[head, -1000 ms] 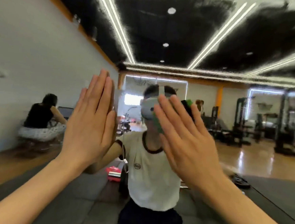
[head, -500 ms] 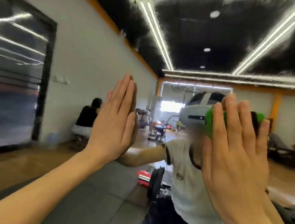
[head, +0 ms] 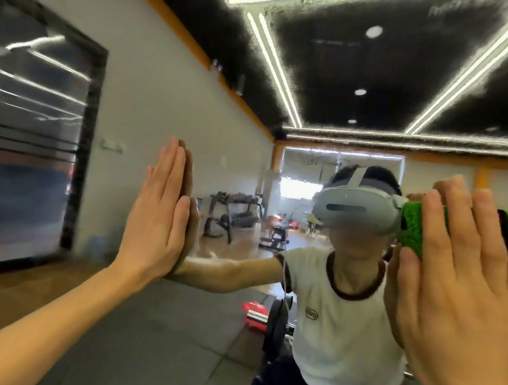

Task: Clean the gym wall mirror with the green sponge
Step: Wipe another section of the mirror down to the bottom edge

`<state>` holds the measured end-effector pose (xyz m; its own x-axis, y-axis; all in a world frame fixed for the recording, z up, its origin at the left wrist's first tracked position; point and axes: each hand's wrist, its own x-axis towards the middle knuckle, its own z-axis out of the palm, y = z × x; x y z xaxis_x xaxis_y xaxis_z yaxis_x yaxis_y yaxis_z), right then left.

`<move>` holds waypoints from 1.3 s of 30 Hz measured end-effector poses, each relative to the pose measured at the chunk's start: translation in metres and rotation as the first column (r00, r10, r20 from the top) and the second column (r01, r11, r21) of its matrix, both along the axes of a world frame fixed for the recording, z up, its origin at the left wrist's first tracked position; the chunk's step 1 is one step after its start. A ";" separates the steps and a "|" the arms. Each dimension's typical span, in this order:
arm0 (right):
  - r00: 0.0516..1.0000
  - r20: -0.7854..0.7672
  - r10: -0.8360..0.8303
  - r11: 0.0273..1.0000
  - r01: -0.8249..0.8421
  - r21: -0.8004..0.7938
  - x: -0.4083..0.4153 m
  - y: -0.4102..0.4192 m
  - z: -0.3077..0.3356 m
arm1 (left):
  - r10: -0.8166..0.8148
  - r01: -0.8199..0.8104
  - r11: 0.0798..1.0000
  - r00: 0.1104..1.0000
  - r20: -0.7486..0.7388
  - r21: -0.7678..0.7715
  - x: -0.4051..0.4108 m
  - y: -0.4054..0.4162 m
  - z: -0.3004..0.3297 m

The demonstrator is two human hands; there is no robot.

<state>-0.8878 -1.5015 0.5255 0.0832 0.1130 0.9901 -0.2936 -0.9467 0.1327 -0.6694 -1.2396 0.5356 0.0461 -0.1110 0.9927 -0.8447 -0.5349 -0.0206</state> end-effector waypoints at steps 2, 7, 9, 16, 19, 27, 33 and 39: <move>1.000 -0.015 -0.026 1.000 0.026 -0.005 0.002 0.006 0.003 | -0.008 0.008 1.000 1.000 0.022 -0.009 0.003 -0.001 -0.001; 0.998 0.017 -0.064 0.997 0.065 -0.048 0.066 0.106 0.007 | -0.018 0.018 1.000 1.000 0.024 0.016 0.004 -0.003 0.000; 0.993 -0.095 -0.073 0.988 0.059 -0.145 0.110 0.147 0.004 | -0.028 0.027 0.999 0.999 0.020 0.032 0.007 -0.002 0.000; 0.981 -0.079 -0.177 0.977 0.165 -0.132 0.076 0.100 -0.006 | -0.084 0.084 0.996 0.994 0.072 -0.004 0.009 -0.002 -0.003; 0.981 0.040 -0.188 0.973 0.180 0.143 0.052 0.087 -0.005 | -0.092 0.093 0.996 0.993 0.073 -0.010 0.011 -0.004 -0.001; 0.969 -0.138 -0.204 0.946 0.159 -0.282 0.143 0.175 0.049 | -0.394 0.394 0.919 0.919 0.027 0.005 0.010 0.026 0.000; 0.977 -0.006 -0.215 0.968 0.214 0.134 0.061 0.105 0.044 | -0.156 0.151 0.983 0.987 -0.034 -0.107 0.064 0.107 -0.011; 0.979 0.050 -0.196 0.980 0.193 0.054 0.140 0.181 0.061 | -0.152 0.151 0.988 0.987 -0.046 -0.017 0.079 0.097 -0.027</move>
